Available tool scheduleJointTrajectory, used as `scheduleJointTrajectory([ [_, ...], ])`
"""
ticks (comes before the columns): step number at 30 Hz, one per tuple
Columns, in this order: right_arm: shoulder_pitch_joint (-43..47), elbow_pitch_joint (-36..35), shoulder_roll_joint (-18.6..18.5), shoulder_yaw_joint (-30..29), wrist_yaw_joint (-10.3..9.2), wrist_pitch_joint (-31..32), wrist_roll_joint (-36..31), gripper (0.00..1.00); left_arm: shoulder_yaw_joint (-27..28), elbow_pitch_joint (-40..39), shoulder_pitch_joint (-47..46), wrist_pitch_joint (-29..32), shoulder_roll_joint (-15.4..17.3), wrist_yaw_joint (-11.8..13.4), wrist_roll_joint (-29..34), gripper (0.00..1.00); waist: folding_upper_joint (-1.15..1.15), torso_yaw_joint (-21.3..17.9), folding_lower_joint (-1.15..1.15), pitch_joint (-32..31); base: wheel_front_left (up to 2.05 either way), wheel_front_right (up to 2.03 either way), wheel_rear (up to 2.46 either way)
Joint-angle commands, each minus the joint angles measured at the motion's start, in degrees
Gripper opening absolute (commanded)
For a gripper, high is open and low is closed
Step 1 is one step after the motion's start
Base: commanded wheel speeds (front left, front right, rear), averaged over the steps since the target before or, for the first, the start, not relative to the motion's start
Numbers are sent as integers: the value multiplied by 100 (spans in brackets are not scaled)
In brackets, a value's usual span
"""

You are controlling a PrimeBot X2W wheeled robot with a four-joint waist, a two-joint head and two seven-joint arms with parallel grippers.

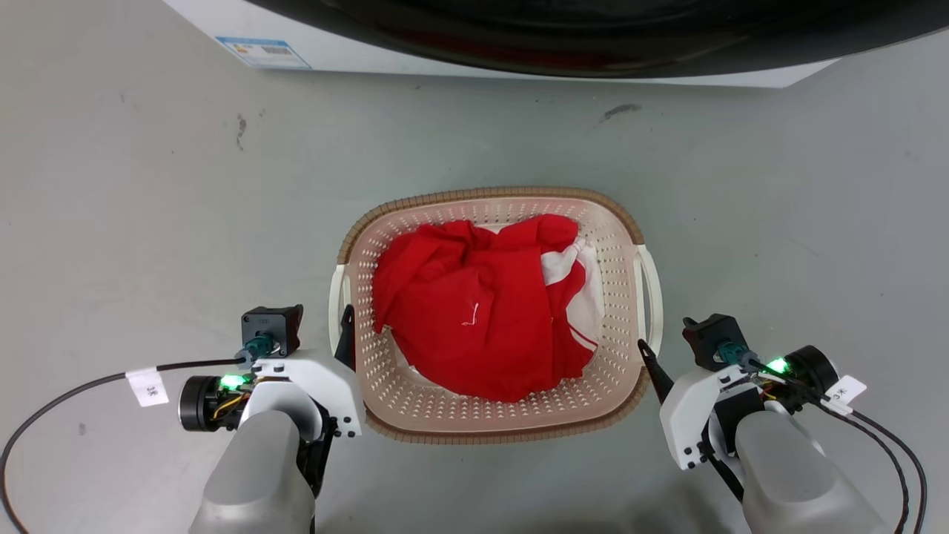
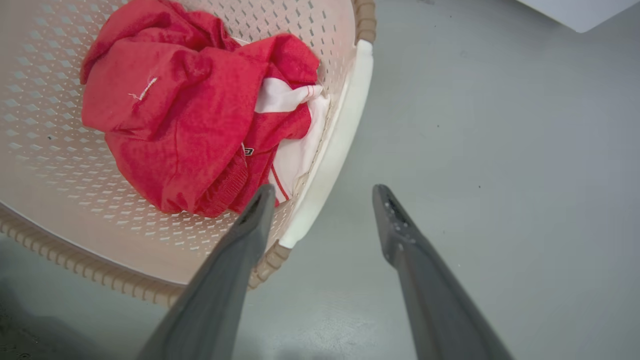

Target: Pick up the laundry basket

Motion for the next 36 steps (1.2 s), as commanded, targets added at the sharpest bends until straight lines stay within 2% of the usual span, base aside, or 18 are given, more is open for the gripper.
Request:
scheduleJointTrajectory([
  [1, -108, 72, 5, 15, -4, -11, 23, 100, -18, 45, -97, -16, 8, -22, 28, 100, 0, 33, -1, 83, 0, 0, 0],
  [22, -637, 705, 5, 72, -4, 259, 294, 100, -618, 559, -604, -16, -12, -75, -145, 100, 0, 146, -1, 695, 0, 0, 0],
  [23, -646, 702, 5, 94, -4, 255, 313, 41, -642, 599, -601, -16, -12, -89, -187, 100, 0, 142, -1, 698, 0, 0, 0],
  [24, -652, 697, 5, 107, -4, 239, 319, 0, -667, 615, -604, -16, -12, -99, -200, 38, 0, 138, -1, 698, 0, 0, 0],
  [25, -636, 727, 5, 136, -4, 277, 372, 0, -701, 631, -611, -16, -12, -108, -214, 0, 0, 140, -1, 693, 0, 0, 0],
  [33, -632, 753, 2, 325, -4, 287, 567, 0, -869, 762, -659, -16, -7, -121, -332, 0, 0, 116, -1, 547, 0, 0, 0],
  [36, -500, 797, 3, 439, -4, 343, 659, 0, -953, 823, -498, -16, -13, -100, -431, 0, 0, 121, -1, 242, 0, 0, 0],
])
